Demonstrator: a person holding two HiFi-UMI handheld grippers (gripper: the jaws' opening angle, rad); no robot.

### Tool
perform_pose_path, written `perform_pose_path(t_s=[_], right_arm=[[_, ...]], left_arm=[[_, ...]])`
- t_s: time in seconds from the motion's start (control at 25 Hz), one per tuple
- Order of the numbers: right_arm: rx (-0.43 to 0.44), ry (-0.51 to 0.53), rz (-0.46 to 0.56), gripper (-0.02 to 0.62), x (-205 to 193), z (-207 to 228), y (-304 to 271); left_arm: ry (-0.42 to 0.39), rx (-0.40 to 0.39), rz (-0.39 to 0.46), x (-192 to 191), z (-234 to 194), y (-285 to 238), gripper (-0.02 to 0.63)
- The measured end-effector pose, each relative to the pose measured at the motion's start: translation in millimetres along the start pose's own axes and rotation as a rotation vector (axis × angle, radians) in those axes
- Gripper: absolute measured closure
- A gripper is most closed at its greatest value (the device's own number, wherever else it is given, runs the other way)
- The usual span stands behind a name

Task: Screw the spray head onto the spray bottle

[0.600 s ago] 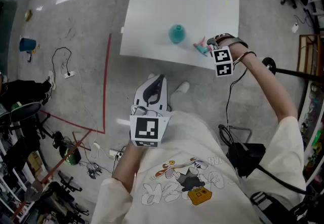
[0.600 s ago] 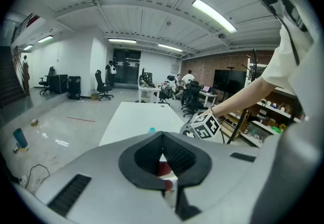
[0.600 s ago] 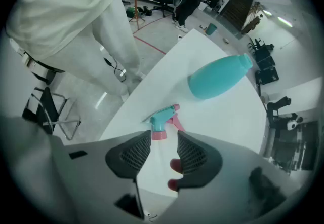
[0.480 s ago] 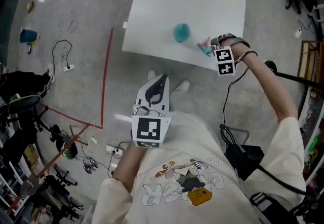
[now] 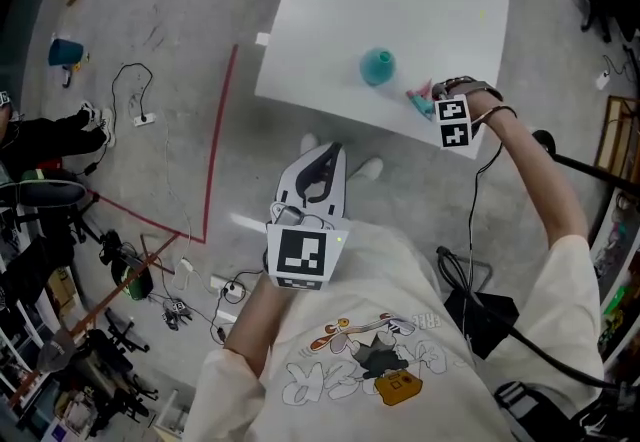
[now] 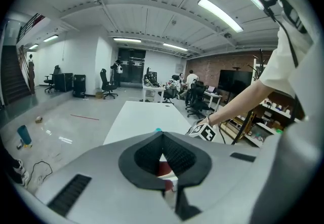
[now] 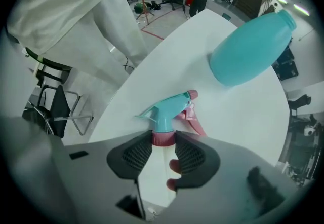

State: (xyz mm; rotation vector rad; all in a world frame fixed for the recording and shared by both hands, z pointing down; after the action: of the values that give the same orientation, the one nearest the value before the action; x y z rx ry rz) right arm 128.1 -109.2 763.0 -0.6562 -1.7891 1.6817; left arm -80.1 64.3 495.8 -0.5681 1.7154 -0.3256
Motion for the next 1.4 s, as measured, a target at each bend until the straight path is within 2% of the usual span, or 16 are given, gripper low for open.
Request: perform_pose_path(t_s=[0.16, 0.4, 0.56, 0.6, 0.68, 0.76, 0.92, 1.08, 1.2, 1.4], right_arm=[[-0.013, -0.05, 0.039, 0.454, 4.4, -4.0, -5.3], [-0.094, -0.227, 0.133, 0.454, -2.1, 7.8, 38.1], [-0.134, -0.309, 0.16, 0.454, -12.2, 12.5, 59.3], [-0.142, -0.332, 0.161, 0.454, -17.0, 10.6, 62.6], [-0.154, -0.384, 0.161, 0.454, -23.6, 5.5, 66.8], [-0.165, -0.449, 0.174, 0.454, -24.9, 2.9, 69.6], [-0.183, -0.561, 0.201, 0.454, -20.1, 4.8, 78.1], [-0.189, -0.668, 0.227, 0.454, -22.2, 2.9, 81.4], [-0.184, -0.73, 0.236, 0.454, -27.4, -4.8, 81.4], [-0.165, -0.775, 0.237, 0.454, -21.5, -16.7, 73.5]], left_arm=[[-0.028, -0.015, -0.006, -6.8, -1.0, -8.3, 0.607], [-0.069, -0.062, -0.006, 4.3, -17.8, -42.4, 0.607], [-0.154, -0.093, 0.02, 8.0, -33.5, -88.8, 0.607], [-0.182, -0.111, 0.012, 5.0, -34.3, -103.7, 0.512], [-0.246, -0.122, -0.012, -6.0, -39.5, -133.4, 0.386], [-0.298, -0.139, -0.054, -21.6, -47.7, -161.7, 0.33], [-0.358, -0.207, -0.117, -50.4, -57.9, -213.3, 0.328], [-0.364, -0.244, -0.136, -72.4, -56.9, -260.5, 0.326], [-0.357, -0.282, -0.126, -77.9, -47.1, -281.4, 0.306], [-0.339, -0.319, -0.076, -83.6, -38.9, -298.3, 0.29]])
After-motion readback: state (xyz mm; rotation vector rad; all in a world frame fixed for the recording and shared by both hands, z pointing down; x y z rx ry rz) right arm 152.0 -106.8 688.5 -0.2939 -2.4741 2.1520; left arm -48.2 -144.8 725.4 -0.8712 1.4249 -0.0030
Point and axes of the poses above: the fingertips, and each gripper's own axes: y backward along the fingers, z to its right, x out of its top, the point moved 6 cm from there along y, backward along the fingers, and after that the axes turned 7 degrees about y, right-handed, at the moved point
